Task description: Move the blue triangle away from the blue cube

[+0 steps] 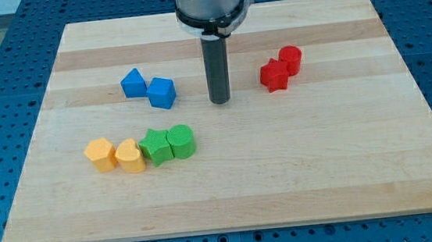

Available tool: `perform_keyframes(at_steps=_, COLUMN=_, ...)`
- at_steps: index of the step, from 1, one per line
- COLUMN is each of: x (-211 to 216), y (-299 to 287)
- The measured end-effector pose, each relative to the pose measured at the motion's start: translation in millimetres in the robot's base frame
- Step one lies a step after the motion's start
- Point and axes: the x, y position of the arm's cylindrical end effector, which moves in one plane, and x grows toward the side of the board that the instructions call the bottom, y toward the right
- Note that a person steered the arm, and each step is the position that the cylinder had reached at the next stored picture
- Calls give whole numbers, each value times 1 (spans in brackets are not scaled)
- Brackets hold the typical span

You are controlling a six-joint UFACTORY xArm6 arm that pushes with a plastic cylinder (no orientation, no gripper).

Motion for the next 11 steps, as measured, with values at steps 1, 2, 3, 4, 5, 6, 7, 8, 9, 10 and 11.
perform_keyframes(at_steps=1, x=3, y=-9)
perform_keyframes(at_steps=2, x=3, y=-41)
perform_keyframes(at_steps=3, x=3, y=-87)
perform_keyframes(at_steps=4, x=3, y=-132)
perform_keyframes(at_steps=5, x=2, y=-161)
perform_keyframes(at_steps=6, x=-2, y=-172)
perform_keyframes(at_steps=7, x=-2, y=-192)
perform_keyframes(at_steps=8, x=-17, y=-233)
perform_keyframes(at_steps=9, x=-40, y=-230)
perform_keyframes(at_steps=10, x=-40, y=-192)
perform_keyframes(at_steps=11, x=-53, y=-147)
